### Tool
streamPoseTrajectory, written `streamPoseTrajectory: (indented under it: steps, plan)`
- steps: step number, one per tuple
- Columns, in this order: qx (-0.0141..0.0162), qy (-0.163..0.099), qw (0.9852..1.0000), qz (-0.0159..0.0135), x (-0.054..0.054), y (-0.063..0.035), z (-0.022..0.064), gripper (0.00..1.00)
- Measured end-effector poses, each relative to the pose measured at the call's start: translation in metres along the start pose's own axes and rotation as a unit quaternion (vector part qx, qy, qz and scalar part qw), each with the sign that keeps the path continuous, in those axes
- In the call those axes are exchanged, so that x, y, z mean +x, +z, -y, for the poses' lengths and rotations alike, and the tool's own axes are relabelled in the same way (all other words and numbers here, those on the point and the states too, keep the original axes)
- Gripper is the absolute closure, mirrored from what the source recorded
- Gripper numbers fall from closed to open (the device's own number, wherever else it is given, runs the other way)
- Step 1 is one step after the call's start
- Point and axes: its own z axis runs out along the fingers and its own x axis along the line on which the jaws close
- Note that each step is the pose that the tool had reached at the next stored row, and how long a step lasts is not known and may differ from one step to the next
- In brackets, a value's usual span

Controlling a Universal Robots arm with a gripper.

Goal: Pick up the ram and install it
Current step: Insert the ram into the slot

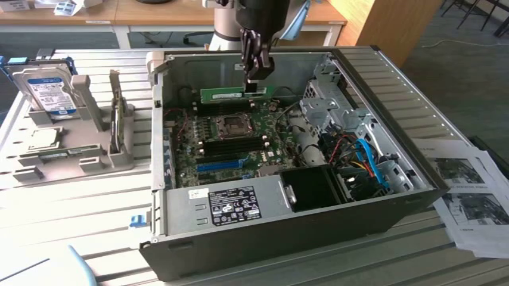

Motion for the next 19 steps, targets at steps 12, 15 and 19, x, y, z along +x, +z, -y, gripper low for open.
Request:
streamPoseTrajectory:
  steps: [12,15,19]
  plan:
    - [0.0,0.0,1.0,-0.0001,-0.0001,0.0049,0.0002,0.89]
    - [0.0,0.0,1.0,-0.0001,-0.0001,0.0062,0.0002,0.89]
    - [0.0,0.0,1.0,-0.0001,-0.0001,0.0079,0.0002,0.89]
